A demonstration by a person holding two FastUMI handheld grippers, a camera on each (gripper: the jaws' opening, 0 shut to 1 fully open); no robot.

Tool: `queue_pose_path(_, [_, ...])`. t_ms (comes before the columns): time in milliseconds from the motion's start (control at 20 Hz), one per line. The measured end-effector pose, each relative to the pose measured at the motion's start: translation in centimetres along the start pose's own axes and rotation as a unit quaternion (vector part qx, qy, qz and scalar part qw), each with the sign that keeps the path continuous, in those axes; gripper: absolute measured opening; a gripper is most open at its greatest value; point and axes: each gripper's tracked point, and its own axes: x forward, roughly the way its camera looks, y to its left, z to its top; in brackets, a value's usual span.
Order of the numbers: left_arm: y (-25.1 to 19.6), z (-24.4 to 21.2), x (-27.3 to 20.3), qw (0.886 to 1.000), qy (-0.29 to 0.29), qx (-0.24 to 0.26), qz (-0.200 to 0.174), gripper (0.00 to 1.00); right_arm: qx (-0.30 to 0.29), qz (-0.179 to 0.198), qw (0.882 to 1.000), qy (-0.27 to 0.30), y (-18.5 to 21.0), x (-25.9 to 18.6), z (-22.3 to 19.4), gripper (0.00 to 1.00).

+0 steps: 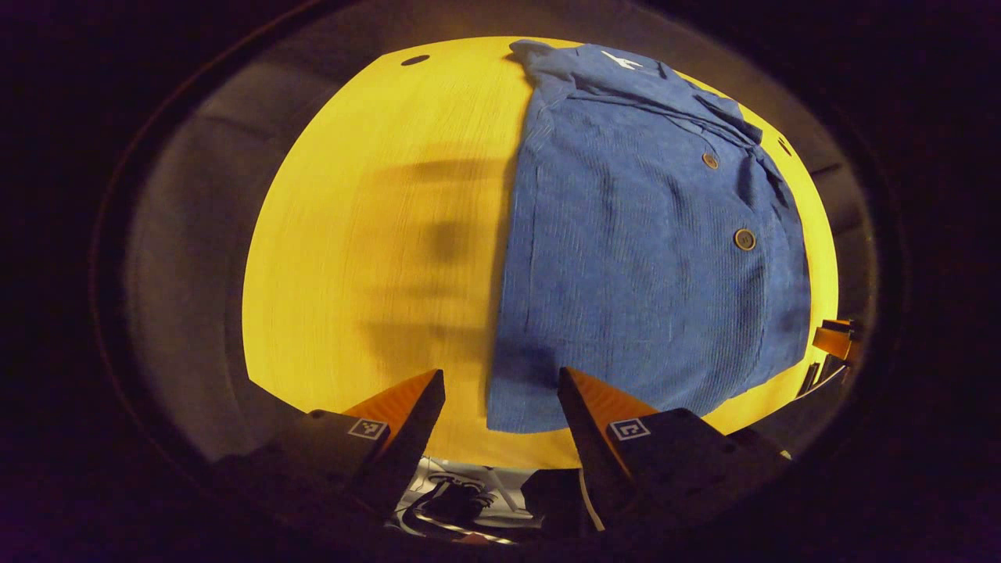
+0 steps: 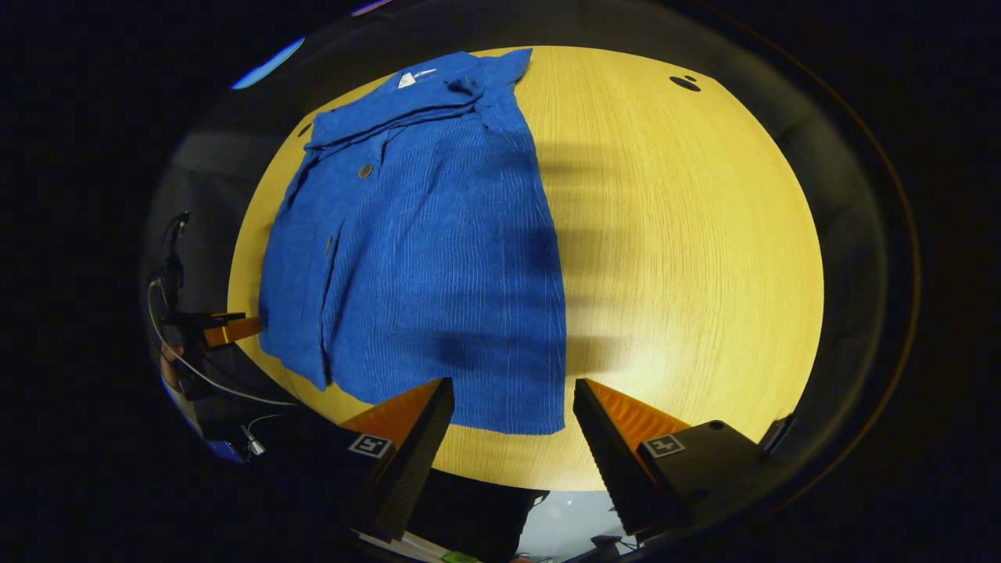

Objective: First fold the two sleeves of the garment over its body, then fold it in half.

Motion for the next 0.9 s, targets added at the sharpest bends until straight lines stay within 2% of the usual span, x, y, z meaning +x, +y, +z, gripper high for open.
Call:
queue_pose_path(150, [0.3, -0.5, 0.4, 0.999, 0.015, 0.023, 0.023, 0.85, -0.006, -0.040, 0.999, 0.019, -1.2, 1.9, -1.0, 0.99])
queue_pose_path(400, [-0.9, 0.7, 1.1, 0.999, 0.019, 0.035, 0.031, 0.85, 0.002, -0.063, 0.997, 0.050, -1.4, 3.4, -2.5, 0.99])
queue_pose_path(500, [-1.0, 0.5, 1.6, 0.999, 0.018, 0.034, 0.019, 0.82, 0.007, -0.064, 0.997, 0.047, -1.4, 3.7, -2.1, 1.00])
queue_pose_path(550, [-1.5, 0.5, 1.6, 0.999, 0.022, 0.024, 0.010, 0.85, 0.008, -0.066, 0.996, 0.051, -1.3, 3.5, -2.3, 0.98])
queue_pose_path(700, [-1.9, 0.3, 2.2, 0.997, 0.054, -0.023, -0.039, 0.84, 0.008, -0.064, 0.996, 0.061, -1.1, 3.9, -2.5, 0.99])
queue_pose_path(800, [-2.3, 0.3, 2.3, 0.995, 0.069, -0.062, -0.047, 0.86, 0.005, -0.060, 0.996, 0.063, -0.3, 3.8, -2.5, 0.92])
queue_pose_path(850, [-2.3, 0.3, 2.0, 0.995, 0.069, -0.061, -0.050, 0.87, 0.002, -0.056, 0.997, 0.059, 0.3, 4.0, -2.4, 0.81])
queue_pose_path(900, [-2.8, 0.6, 2.0, 0.995, 0.061, -0.047, -0.057, 0.60, -0.007, -0.044, 0.997, 0.056, 1.3, 4.1, -2.4, 0.74])
